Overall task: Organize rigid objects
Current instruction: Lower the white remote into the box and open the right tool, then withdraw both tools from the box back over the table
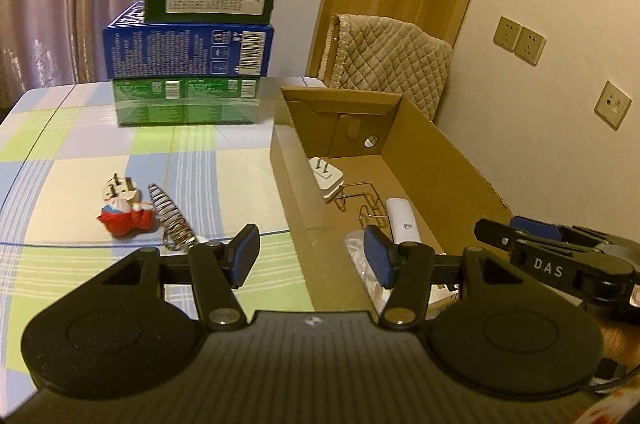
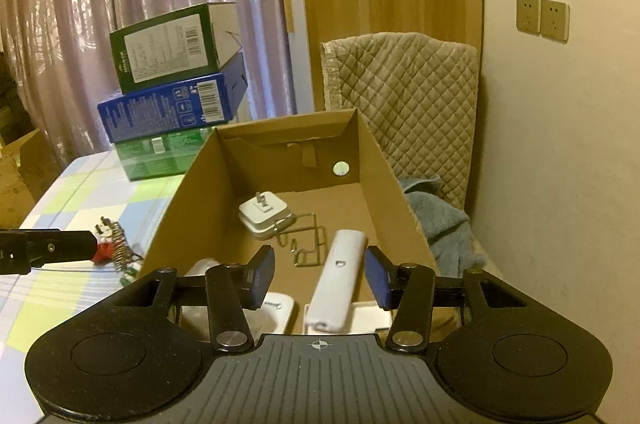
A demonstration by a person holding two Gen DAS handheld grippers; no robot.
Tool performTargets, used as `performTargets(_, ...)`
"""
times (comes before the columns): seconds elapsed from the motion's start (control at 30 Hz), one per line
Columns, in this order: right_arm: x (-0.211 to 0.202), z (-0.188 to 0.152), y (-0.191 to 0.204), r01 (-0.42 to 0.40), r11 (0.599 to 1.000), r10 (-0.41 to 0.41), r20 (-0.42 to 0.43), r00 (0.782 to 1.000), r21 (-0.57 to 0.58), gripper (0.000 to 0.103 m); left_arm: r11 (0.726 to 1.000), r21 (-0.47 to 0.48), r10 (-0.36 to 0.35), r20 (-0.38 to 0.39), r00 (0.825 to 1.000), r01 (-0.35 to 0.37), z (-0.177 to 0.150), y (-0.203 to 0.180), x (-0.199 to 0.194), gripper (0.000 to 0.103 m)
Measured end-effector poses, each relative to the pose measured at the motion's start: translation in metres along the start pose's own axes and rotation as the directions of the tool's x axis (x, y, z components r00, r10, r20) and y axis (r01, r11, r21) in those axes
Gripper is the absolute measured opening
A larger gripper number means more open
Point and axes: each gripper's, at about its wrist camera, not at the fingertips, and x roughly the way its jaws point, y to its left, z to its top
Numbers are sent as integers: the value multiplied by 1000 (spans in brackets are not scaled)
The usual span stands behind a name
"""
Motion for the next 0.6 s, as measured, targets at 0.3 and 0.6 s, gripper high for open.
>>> performTargets(0.3,-29,-9,23,-30,999,30,3,1000,22,48,999,-13,30,1,1000,-30,-11,13,-25,53)
performTargets(0.6,-53,-15,52,-73,997,73,13,997,22,51,997,-38,64,0,998,-64,-27,32,-52,53)
